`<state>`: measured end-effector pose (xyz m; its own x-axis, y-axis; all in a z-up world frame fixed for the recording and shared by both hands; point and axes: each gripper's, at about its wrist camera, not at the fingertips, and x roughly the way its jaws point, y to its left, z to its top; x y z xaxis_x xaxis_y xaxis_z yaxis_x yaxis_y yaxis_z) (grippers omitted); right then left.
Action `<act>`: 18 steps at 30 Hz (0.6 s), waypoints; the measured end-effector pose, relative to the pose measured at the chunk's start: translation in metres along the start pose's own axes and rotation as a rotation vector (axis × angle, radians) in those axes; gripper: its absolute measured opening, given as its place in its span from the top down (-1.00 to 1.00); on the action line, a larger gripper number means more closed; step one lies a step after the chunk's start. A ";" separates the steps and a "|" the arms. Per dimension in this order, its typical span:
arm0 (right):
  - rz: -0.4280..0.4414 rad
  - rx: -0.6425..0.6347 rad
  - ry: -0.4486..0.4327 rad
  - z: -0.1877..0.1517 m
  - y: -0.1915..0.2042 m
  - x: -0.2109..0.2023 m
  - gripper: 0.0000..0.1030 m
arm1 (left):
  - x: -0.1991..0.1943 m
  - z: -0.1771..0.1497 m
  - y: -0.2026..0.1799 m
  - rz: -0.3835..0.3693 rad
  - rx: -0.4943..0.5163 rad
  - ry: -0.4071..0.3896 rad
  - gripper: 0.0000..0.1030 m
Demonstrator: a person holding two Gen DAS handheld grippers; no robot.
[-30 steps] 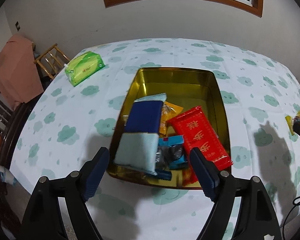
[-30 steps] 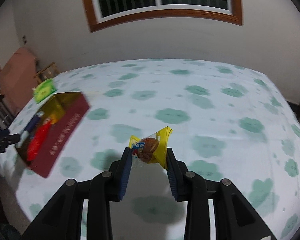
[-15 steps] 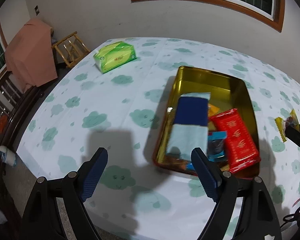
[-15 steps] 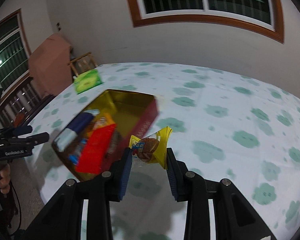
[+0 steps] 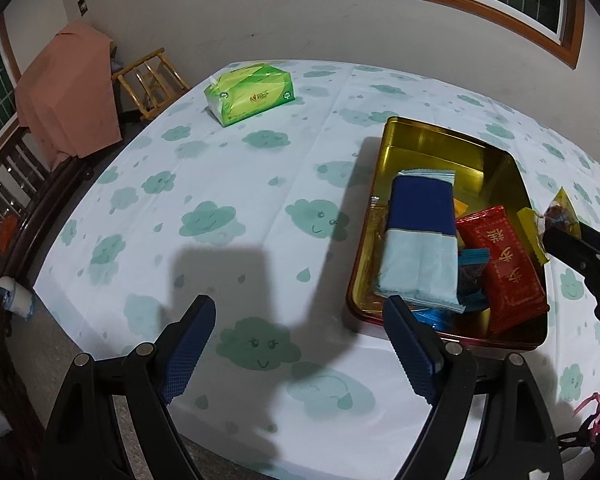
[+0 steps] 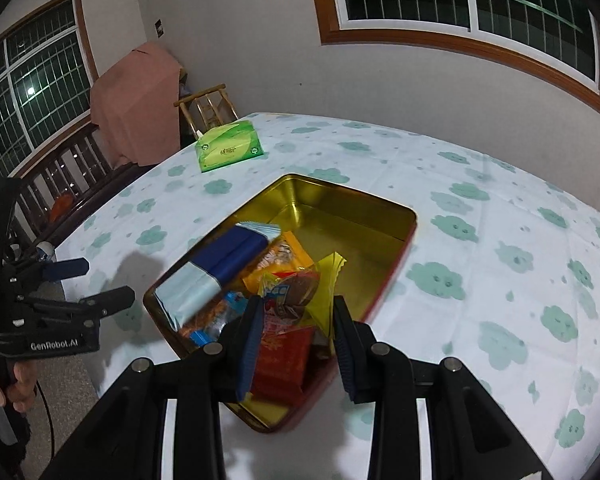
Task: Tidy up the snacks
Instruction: 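Carry the yellow candy into the tin and open the right gripper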
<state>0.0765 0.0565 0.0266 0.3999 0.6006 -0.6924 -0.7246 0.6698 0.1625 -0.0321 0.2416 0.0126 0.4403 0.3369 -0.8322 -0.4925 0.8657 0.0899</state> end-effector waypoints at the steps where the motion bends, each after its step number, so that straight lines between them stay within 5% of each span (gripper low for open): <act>1: -0.002 -0.004 0.001 0.001 0.002 0.001 0.34 | 0.001 0.000 0.001 0.000 -0.001 0.001 -0.61; 18: -0.018 -0.026 0.026 0.014 0.013 0.028 0.34 | 0.007 -0.003 0.030 0.011 -0.061 0.012 -0.61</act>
<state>0.0864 0.0881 0.0188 0.3981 0.5767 -0.7134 -0.7319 0.6685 0.1319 -0.0460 0.2691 0.0084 0.4252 0.3416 -0.8381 -0.5422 0.8376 0.0663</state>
